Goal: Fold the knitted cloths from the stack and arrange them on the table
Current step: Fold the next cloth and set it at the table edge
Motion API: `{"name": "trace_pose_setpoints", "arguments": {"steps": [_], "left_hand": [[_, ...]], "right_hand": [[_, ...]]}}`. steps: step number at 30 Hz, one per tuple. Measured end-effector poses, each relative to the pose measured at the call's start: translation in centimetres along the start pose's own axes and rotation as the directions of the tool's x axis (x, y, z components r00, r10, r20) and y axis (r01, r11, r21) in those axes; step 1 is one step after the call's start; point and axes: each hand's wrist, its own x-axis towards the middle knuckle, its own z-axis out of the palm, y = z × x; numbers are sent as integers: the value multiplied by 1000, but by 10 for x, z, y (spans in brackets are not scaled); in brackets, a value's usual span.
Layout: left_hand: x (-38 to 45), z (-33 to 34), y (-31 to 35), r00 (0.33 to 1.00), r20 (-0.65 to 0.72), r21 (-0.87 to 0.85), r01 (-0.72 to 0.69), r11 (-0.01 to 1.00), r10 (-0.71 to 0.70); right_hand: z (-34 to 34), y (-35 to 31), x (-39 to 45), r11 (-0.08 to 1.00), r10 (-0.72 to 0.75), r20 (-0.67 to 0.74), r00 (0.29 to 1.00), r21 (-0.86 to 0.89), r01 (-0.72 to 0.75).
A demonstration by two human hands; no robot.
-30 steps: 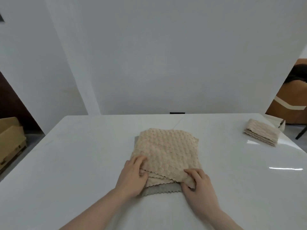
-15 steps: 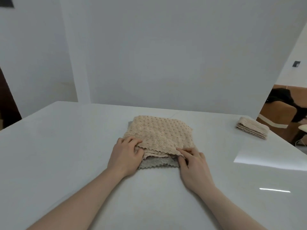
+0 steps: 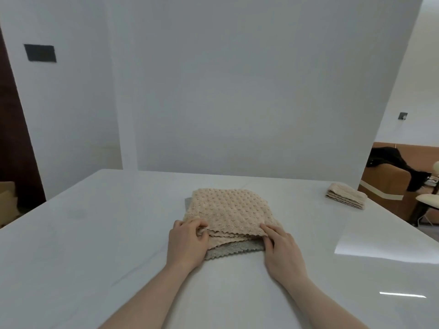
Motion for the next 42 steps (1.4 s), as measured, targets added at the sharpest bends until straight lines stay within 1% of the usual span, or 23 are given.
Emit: {"name": "trace_pose_setpoints", "arguments": {"steps": [4, 11, 14, 18, 24, 26, 32, 35, 37, 42], "left_hand": [[4, 1, -6, 999, 5, -82, 42, 996, -42], [3, -3, -5, 999, -23, -180, 30, 983, -34], [1, -4, -7, 1000, -15, -135, 11, 991, -13], [1, 1, -9, 997, -4, -44, -75, 996, 75], [0, 3, -3, 967, -59, 61, -245, 968, 248], [0, 4, -4, 956, -83, 84, -276, 958, 282], [-2, -2, -3, 957, -164, 2, -241, 970, 238], [-3, -2, -3, 959, -177, 24, -220, 975, 220], [-2, 0, -5, 956, -166, 55, -236, 970, 242], [-5, 1, -3, 961, -81, 152, -251, 956, 265]], "right_hand": [[1, 0, 2, 1000, 4, -26, 1000, 10, -3], [2, -1, 1, 1000, 4, -57, 998, 12, -3], [1, -4, -1, 1000, -3, -86, 996, 9, 4], [-2, -7, -2, 1000, -7, -133, 991, 28, 11], [-2, -8, 2, 996, 7, -164, 986, 86, 8], [0, -6, 4, 997, 0, -165, 986, 79, 14], [-1, -7, 3, 997, -20, -151, 988, 72, 31], [0, -8, 3, 998, -23, -149, 989, 60, 32], [0, -9, 3, 998, -8, -149, 989, 68, 18], [-3, -11, 0, 995, 3, -161, 987, 101, 13]]}}
